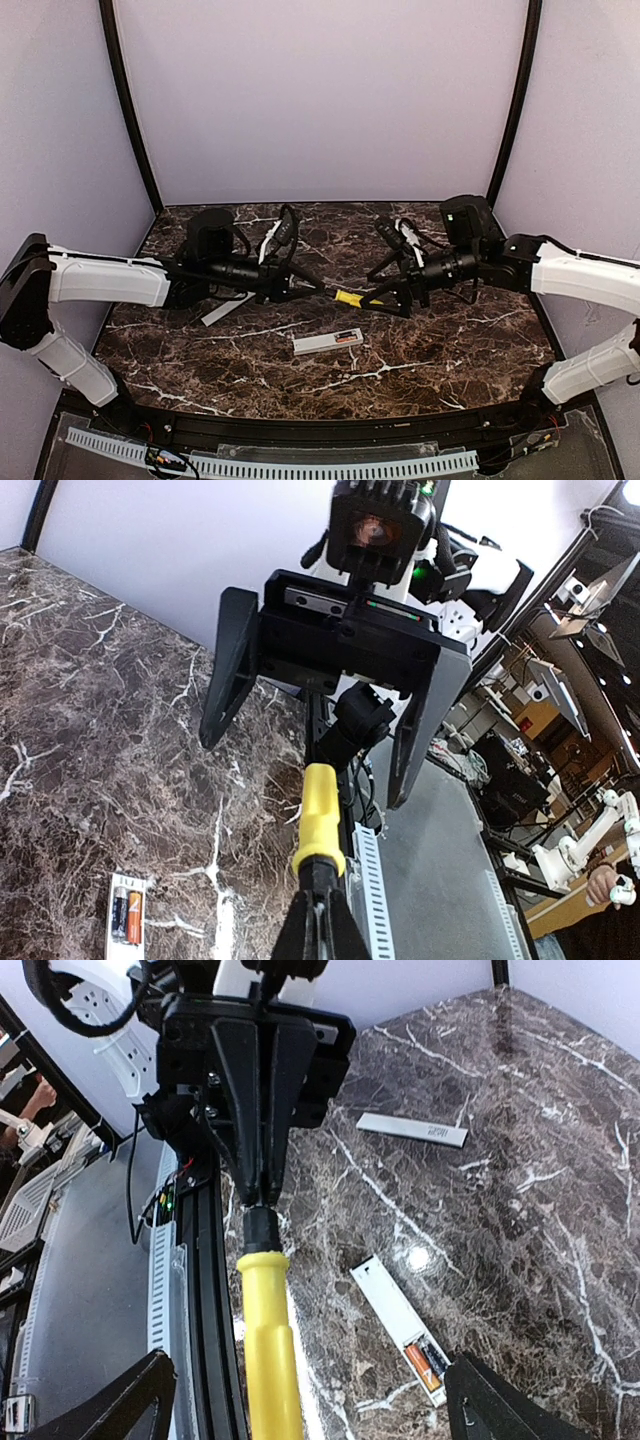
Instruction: Unload the batteries from the remote control
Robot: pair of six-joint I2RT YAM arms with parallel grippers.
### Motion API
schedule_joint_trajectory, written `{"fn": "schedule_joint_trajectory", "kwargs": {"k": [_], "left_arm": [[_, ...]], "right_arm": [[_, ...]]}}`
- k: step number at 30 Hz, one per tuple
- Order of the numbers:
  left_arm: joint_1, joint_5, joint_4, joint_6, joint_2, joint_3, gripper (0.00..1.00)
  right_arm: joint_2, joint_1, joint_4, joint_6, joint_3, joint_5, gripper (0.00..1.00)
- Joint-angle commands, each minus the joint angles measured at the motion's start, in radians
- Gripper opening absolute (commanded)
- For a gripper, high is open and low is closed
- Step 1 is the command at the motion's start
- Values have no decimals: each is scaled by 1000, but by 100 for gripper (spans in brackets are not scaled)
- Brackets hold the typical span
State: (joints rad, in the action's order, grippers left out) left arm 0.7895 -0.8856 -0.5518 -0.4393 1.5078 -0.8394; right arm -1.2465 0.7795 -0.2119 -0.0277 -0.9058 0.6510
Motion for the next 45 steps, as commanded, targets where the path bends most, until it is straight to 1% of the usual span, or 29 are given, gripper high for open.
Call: {"fn": "schedule_joint_trajectory", "kwargs": {"k": [1, 6, 10, 13, 15, 20, 23, 27, 32, 34, 40, 45], "left_arm": [[-26, 15, -160, -131, -66, 36, 0], [-38, 28, -309, -243, -65, 47, 0], [-39, 30, -391, -307, -36, 32, 0], [-38, 32, -436, -347, -12, 18, 0], [-38, 36, -458, -364, 10, 9, 0], [-38, 34, -570, -436, 66, -1, 0], [-37, 39, -603, -451, 86, -8, 0], [-36, 39, -609, -459, 109, -22, 0], [-34, 37, -614, -460, 127, -27, 0], [-32, 37, -613, -458, 130, -26, 0], [-29, 36, -593, -442, 133, -27, 0], [-29, 33, -590, -437, 139, -27, 0]], "right_arm": [[71, -13, 279, -173, 81, -47, 93], [79, -17, 419, -284, 126, -31, 90], [76, -17, 515, -345, 143, -21, 87], [70, -17, 571, -375, 147, -11, 84], [62, -17, 592, -387, 147, -1, 80], [43, -10, 638, -417, 153, 19, 68], [33, -3, 648, -419, 151, 22, 62], [27, 4, 659, -416, 153, 23, 54], [15, 7, 650, -414, 148, 15, 42], [10, 9, 643, -411, 145, 15, 39], [4, 10, 643, -407, 142, 11, 35], [1, 10, 645, -410, 140, 9, 36]]}}
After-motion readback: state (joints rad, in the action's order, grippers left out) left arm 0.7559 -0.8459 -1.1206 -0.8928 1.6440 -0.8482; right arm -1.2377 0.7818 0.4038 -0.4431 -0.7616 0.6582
